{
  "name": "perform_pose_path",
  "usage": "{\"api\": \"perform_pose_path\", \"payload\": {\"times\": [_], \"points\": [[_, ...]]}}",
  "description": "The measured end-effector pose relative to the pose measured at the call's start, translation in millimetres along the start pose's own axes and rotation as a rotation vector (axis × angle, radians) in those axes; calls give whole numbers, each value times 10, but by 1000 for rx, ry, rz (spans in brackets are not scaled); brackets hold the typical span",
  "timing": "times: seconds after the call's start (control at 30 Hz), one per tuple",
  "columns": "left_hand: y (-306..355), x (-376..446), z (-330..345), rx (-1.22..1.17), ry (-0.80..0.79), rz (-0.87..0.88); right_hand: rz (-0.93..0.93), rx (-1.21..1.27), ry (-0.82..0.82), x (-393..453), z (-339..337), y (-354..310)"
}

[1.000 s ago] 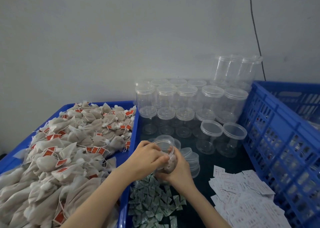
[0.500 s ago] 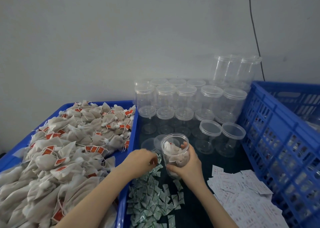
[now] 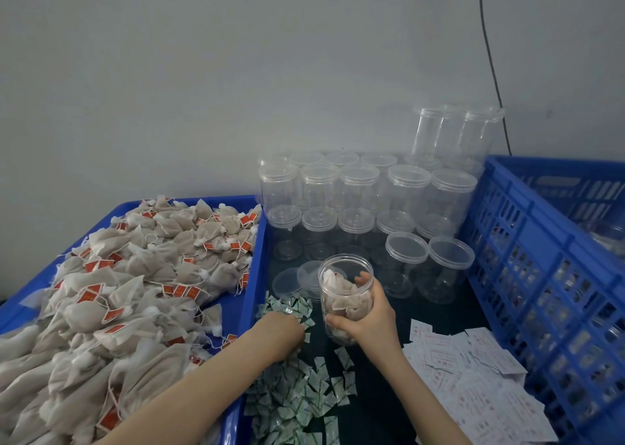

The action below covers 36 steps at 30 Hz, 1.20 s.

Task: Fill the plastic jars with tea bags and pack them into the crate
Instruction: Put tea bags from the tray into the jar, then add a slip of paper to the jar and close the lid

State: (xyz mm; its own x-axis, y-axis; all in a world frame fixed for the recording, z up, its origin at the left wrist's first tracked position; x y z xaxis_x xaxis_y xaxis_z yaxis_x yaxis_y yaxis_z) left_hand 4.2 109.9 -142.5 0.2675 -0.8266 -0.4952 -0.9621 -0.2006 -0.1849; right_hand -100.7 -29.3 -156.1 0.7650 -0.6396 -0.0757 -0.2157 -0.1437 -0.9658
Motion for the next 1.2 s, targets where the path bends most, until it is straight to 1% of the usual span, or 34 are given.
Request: {"api": "perform_pose_path", "payload": {"times": [0.37,0.43,0.53,0.6,0.63,0.7,0.8,0.83,0.87,0.9,0.93,0.97,1.0,1.1,1.2], "points": [[-1,-33,-40,79,22,-17,2,33,-2,-30,-42,-18],[-10,-39,-39,55,56,-39,8,39,0,-40,-69,-12],[-23,-38,-85,-9,164,-57,11,32,10,-57,-116,-2],[-35,-58,-155,-90,283,-51,8,28,19,-68,-154,13],[-45,-84,-195,-163,381,-46,8,22,22,-76,-174,18],[-78,-182,-310,-323,625,-40,9,12,23,-91,-211,24],[-115,-377,-568,-561,1037,-37,14,14,17,-110,-250,28],[-109,-428,-661,-627,1131,-22,10,10,18,-121,-257,28],[-90,-464,-750,-705,1189,10,7,7,18,-131,-258,27],[-57,-480,-826,-795,1206,56,3,9,14,-143,-259,29],[-11,-471,-898,-876,1178,104,0,15,8,-154,-256,28],[40,-444,-952,-906,1122,141,-1,19,5,-168,-256,25],[94,-402,-997,-876,1059,167,-3,21,3,-178,-257,21],[216,-240,-1066,-659,920,210,-12,18,8,-210,-291,18],[260,-118,-1118,-575,878,252,-15,6,41,-220,-386,11]]}}
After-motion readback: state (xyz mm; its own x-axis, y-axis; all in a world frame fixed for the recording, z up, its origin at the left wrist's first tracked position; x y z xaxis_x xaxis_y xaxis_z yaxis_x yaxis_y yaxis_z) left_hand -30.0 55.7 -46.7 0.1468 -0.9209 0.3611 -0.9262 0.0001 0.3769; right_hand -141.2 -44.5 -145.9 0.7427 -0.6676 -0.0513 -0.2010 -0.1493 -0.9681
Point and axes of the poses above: each hand's wrist, its own x-axis towards the middle knuckle, its own z-axis out of the palm, y = z × x, the point moved 1 cm from there along x, towards the middle knuckle, and after that the axes turned 15 degrees about z, right-handed, at the moved point
